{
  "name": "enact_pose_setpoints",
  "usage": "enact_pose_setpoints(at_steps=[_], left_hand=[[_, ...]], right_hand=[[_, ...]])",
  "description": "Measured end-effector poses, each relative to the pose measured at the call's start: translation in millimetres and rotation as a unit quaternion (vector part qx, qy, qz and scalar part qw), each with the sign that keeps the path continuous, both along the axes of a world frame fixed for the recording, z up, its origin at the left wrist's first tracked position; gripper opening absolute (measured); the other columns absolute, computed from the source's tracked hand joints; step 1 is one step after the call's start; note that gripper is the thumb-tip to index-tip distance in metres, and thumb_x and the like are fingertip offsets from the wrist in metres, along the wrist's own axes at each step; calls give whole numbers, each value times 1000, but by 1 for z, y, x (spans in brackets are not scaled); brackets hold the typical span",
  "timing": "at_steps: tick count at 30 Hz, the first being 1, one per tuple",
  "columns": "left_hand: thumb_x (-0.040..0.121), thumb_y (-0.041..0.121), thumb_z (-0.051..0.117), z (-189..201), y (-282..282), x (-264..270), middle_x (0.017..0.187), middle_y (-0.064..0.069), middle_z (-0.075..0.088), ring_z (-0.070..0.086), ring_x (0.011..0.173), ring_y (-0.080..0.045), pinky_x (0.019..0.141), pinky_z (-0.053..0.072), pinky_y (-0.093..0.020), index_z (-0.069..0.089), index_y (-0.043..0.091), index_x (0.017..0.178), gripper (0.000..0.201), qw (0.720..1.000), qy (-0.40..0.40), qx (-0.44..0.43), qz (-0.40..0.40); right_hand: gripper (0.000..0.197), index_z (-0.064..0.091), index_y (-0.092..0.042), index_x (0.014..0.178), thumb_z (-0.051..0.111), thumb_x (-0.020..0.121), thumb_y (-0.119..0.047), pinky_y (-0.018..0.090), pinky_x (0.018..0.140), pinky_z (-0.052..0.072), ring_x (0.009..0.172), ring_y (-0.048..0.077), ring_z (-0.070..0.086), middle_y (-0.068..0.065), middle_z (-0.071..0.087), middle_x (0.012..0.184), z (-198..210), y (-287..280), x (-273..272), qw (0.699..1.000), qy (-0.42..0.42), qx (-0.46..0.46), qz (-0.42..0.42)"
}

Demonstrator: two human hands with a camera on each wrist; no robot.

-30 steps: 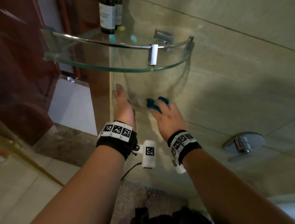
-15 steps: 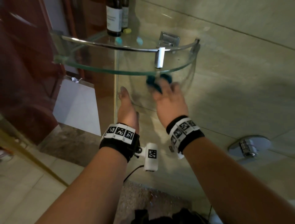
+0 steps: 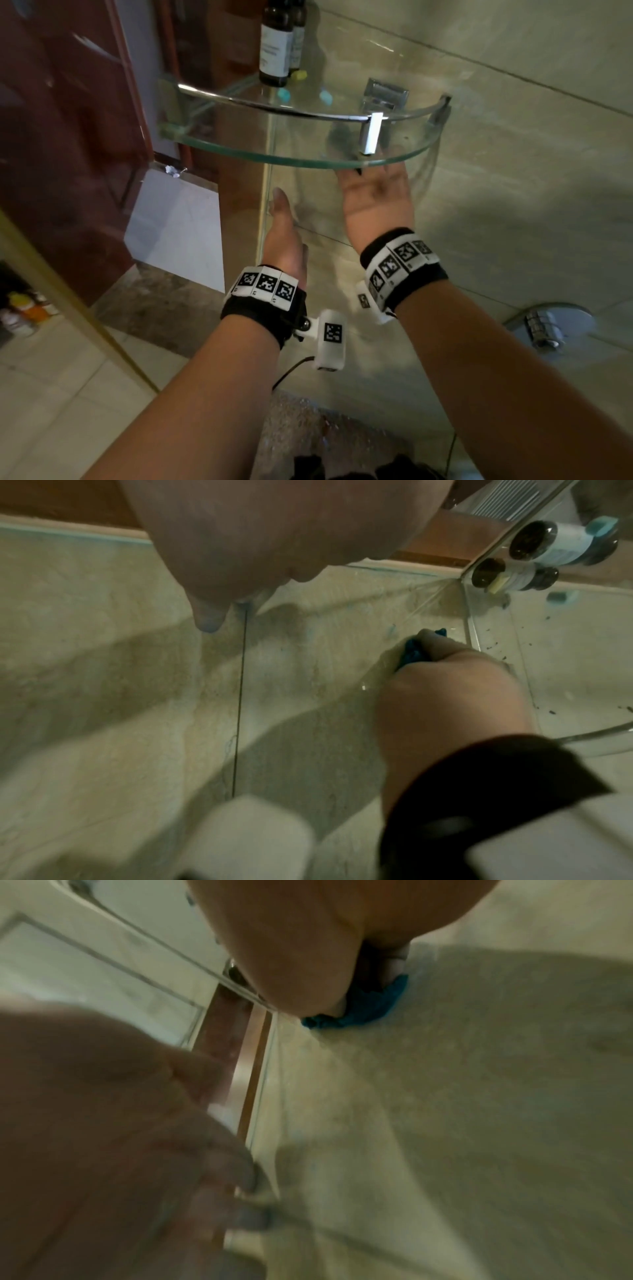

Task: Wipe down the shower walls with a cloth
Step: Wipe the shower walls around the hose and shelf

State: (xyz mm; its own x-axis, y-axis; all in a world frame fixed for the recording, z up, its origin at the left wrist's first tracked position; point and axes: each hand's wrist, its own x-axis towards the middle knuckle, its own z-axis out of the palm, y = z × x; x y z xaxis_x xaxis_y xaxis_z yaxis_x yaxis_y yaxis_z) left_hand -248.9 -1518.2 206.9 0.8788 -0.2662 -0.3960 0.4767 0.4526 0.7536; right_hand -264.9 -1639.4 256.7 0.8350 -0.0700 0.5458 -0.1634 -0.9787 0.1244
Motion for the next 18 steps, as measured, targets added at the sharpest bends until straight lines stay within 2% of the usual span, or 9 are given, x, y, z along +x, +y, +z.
enact_pose_setpoints(at_steps=[4,5,7,8,9,10,12,16,18], left_hand=[[86,90,36,-2,1,0,169,3,31,28,155,-13,127,19,-39,30,29,163,98,999,-20,6,-40],[93,83,35,-3,1,0,168,-1,33,31,153,-11,123,22,-29,31,25,163,91,999,-19,9,-38],[114,48,28,-5,1,2,170,-8,25,28,138,-4,101,25,-8,22,16,165,61,1000,-4,-7,-20],[116,36,23,-6,2,3,171,-10,21,24,133,-4,92,24,-4,17,13,165,54,1000,3,-5,13],[116,38,23,-6,3,2,172,-9,20,23,136,-6,92,24,-4,16,14,165,55,1000,-10,5,20],[113,52,27,-5,1,1,172,-8,21,25,145,-9,102,24,-6,18,17,165,64,1000,-13,6,3],[96,81,36,1,0,0,170,-6,27,27,155,-19,123,21,-29,27,22,164,91,1000,12,15,-4],[64,99,45,7,-8,0,170,-2,29,29,155,-28,128,22,-49,30,27,162,122,997,61,42,27],[64,100,44,7,-11,1,171,2,24,29,155,-28,127,22,-52,27,36,163,119,996,60,51,41]], right_hand=[[47,63,-26,135,44,95,-11,47,86,53,107,38,51,6,53,143,-56,7,-15,996,60,-42,40],[47,66,-25,131,41,94,-12,48,83,53,103,38,51,6,54,140,-73,5,-20,993,94,-49,42],[54,67,-25,131,29,93,-15,47,82,53,100,37,51,5,55,139,-90,2,-32,987,152,-34,33],[58,64,-26,134,26,93,-16,47,84,53,102,36,51,4,53,141,-91,-1,-37,984,176,-25,30],[59,61,-27,138,25,93,-16,47,86,53,104,36,51,4,49,144,-88,-4,-41,981,191,-24,30],[58,57,-28,141,28,93,-15,47,87,53,106,35,52,3,46,146,-84,-8,-43,980,195,-25,28],[54,55,-27,142,40,92,-13,45,85,55,106,33,57,3,43,148,-69,-13,-49,986,167,-8,18],[33,51,-36,133,41,101,-37,36,82,49,108,23,60,-4,52,137,-27,-31,-67,987,25,160,-8],[41,51,-31,139,49,99,-22,36,80,43,109,30,58,5,48,139,-11,-43,-75,978,-28,202,-48]])
